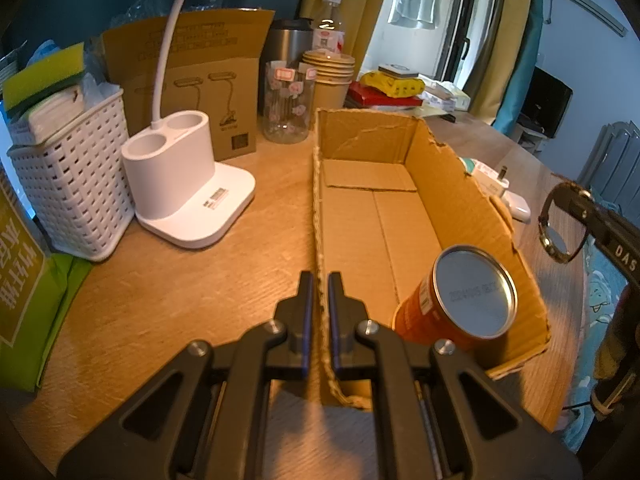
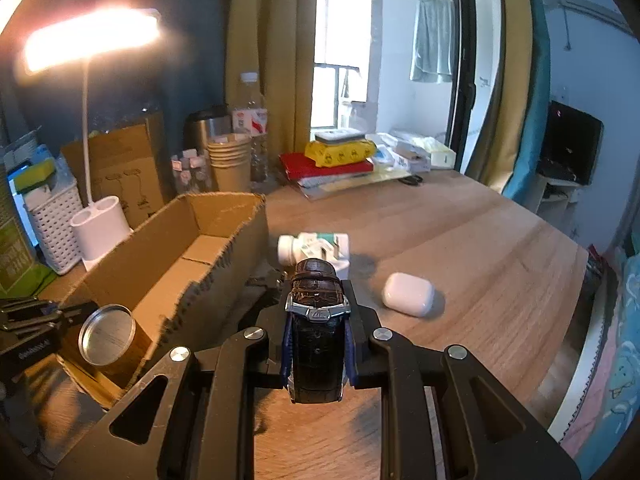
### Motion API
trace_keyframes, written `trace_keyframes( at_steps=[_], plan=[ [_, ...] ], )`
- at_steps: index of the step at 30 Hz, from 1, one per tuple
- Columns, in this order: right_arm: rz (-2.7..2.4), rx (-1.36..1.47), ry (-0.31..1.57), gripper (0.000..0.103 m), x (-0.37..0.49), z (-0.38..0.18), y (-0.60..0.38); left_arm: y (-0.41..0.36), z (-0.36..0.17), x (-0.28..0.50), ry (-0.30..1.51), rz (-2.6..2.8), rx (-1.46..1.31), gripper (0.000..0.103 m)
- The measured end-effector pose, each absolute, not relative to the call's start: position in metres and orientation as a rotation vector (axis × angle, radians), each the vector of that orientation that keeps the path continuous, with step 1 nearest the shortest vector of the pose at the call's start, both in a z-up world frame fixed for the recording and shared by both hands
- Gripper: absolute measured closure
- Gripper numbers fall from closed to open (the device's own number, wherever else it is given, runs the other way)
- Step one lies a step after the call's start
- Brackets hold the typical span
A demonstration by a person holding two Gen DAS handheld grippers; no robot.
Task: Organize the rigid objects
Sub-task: 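Carry the wristwatch with the right gripper into the box beside the can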
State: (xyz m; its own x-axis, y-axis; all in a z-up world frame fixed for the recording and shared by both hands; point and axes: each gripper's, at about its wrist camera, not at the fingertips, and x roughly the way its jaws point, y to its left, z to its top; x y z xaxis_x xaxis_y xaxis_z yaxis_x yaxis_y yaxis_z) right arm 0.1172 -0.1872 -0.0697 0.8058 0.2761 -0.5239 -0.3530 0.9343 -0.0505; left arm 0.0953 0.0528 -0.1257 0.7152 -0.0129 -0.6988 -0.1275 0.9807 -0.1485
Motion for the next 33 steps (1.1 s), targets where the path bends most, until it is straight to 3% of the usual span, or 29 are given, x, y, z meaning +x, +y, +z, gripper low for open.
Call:
trace_keyframes(
  at_steps=[33],
  plan=[
    [0.539, -0.216, 0.439, 0.082, 0.106, -0.03, -0.099, 0.05, -0.127, 0.094, 0.77, 0.065, -0.191, 0.096]
  ],
)
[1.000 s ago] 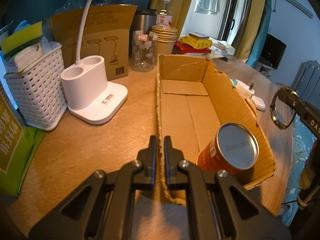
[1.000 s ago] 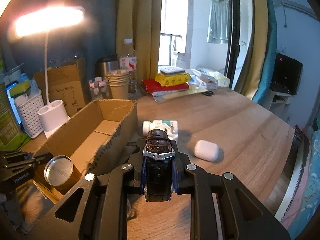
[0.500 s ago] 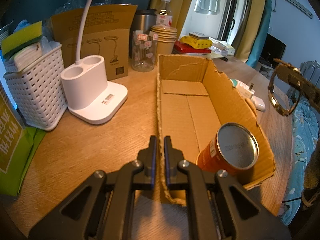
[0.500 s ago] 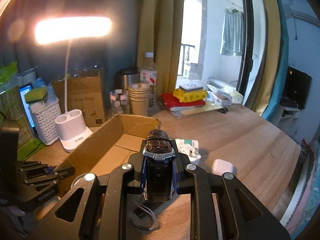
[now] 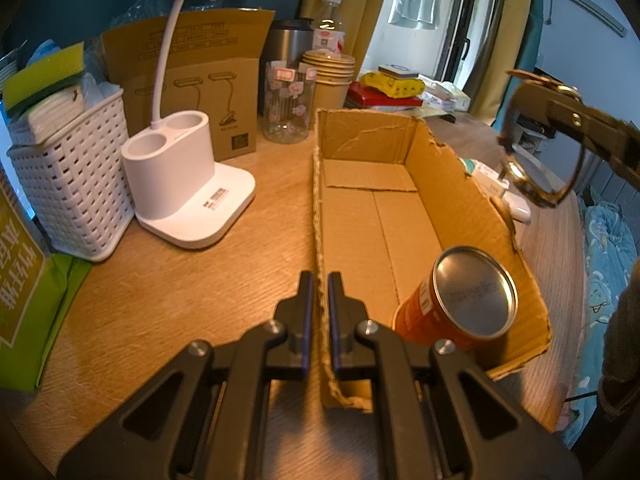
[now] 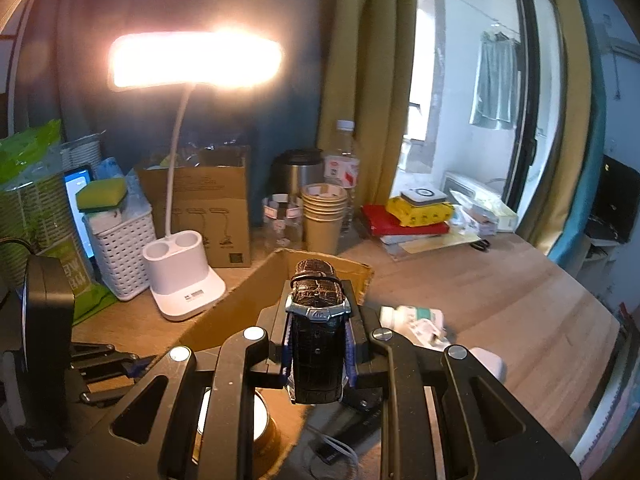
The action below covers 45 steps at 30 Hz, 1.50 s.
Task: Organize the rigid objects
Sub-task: 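Carry the wristwatch with the right gripper into the box beside the can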
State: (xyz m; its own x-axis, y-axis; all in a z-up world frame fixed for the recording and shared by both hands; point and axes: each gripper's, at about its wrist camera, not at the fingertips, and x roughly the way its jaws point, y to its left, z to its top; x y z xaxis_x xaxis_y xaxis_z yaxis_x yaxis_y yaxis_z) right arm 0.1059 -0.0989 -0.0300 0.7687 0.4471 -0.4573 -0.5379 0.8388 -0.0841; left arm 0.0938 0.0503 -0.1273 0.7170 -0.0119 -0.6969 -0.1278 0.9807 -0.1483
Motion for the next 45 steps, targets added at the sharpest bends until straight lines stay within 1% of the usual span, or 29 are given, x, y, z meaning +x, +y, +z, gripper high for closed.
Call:
trace_keyframes(
  at_steps=[20, 36, 45],
  plan=[
    [0.608, -0.233, 0.495, 0.082, 0.131, -0.048, -0.067, 0.048, -0.128, 0.094, 0.762, 0.079, -0.174, 0.096],
    [0.606, -0.259, 0.624, 0.082, 0.157, -0.084, -0.056, 0.042, -0.127, 0.089, 0.735, 0.115, -0.12, 0.096],
    [0.598, -0.275, 0.678, 0.081, 0.157, -0.094, -0.062, 0.042, -0.128, 0.089, 0.733, 0.116, -0.124, 0.096]
  ],
)
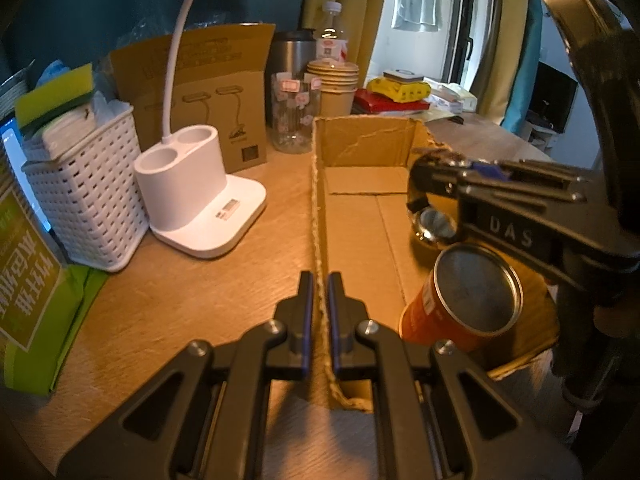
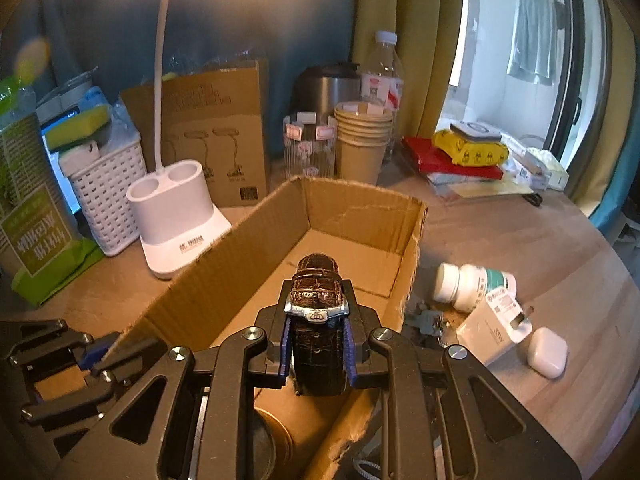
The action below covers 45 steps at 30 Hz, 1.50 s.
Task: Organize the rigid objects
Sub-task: 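Carry the wristwatch with the right gripper into the box beside the can, then open the right gripper to release the watch and withdraw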
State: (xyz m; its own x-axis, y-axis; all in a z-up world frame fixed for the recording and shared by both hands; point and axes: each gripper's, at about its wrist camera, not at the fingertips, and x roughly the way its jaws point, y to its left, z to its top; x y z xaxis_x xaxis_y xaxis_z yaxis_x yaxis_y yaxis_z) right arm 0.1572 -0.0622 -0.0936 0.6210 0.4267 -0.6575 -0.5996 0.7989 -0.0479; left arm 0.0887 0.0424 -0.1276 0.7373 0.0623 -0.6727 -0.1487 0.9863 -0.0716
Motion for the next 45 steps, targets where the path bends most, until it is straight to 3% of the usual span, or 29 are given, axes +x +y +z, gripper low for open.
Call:
trace_keyframes(
  at_steps=[6, 14, 31, 45],
  plan=[
    [0.594, -0.272, 0.69, 0.076, 0.157, -0.095, -0.067, 0.042, -0.127, 0.088, 0.732, 0.117, -0.122, 0.096],
    [0.602, -0.246, 0.651, 0.042, 0.148, -0.081, -0.075, 0.042, -0.128, 0.088, 0.733, 0.116, -0.122, 0.096],
    [0.494, -0.148, 0.55, 0.041, 0.133, -0.043, -0.134, 0.043, -0.129, 0.09, 0.732, 0.103, -0.132, 0.096],
    [0.345, -0.082, 0.544, 0.041, 0.137, -0.047, -0.197, 0.048, -0.133, 0.098, 0.739, 0.08, -0.146, 0.096]
  ],
)
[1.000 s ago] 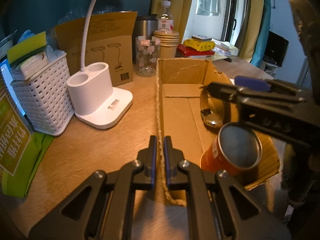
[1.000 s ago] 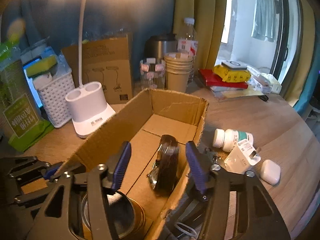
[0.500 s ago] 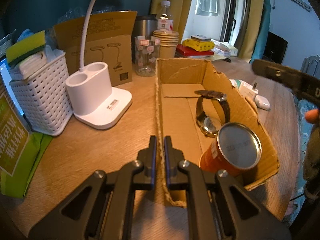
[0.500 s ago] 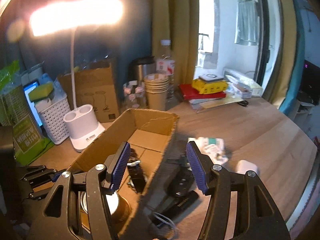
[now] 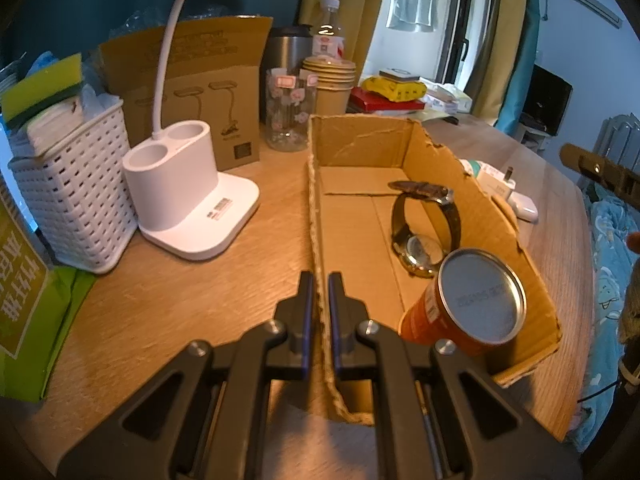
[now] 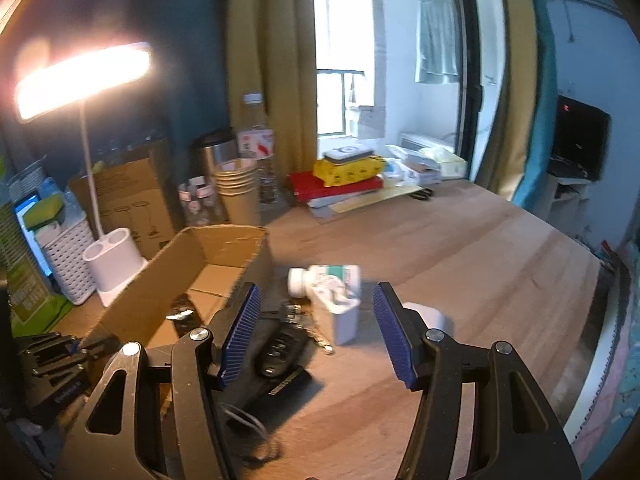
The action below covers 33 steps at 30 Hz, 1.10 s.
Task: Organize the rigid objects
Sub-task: 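Open the right gripper to release the watch and withdraw, then move the right gripper to the white earbud case and grasp it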
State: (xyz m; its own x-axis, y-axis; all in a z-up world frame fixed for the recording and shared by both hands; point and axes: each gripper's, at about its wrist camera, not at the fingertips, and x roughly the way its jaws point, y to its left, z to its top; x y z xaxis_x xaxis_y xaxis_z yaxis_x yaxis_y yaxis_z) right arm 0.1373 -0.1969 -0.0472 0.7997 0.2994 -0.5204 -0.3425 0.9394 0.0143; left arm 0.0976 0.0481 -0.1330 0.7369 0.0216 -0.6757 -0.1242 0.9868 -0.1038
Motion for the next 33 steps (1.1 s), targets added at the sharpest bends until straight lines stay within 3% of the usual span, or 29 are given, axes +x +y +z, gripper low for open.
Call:
trace_keyframes(
  at_steps=[4, 7, 16, 33],
  plan=[
    [0.314, -0.069, 0.541, 0.04, 0.136, -0.049, -0.213, 0.049, -0.134, 0.1, 0.74, 0.076, -0.148, 0.096],
    [0.299, -0.063, 0.533, 0.03, 0.134, -0.048, -0.22, 0.049, -0.134, 0.101, 0.739, 0.076, -0.145, 0.096],
    [0.262, -0.061, 0.531, 0.03, 0.142, -0.051, -0.237, 0.049, -0.134, 0.101, 0.737, 0.075, -0.146, 0.096],
    [0.212, -0.112, 0.725, 0.03, 0.222, -0.121, -0.233, 0.048, -0.133, 0.101, 0.734, 0.074, -0.145, 0.096]
  ],
)
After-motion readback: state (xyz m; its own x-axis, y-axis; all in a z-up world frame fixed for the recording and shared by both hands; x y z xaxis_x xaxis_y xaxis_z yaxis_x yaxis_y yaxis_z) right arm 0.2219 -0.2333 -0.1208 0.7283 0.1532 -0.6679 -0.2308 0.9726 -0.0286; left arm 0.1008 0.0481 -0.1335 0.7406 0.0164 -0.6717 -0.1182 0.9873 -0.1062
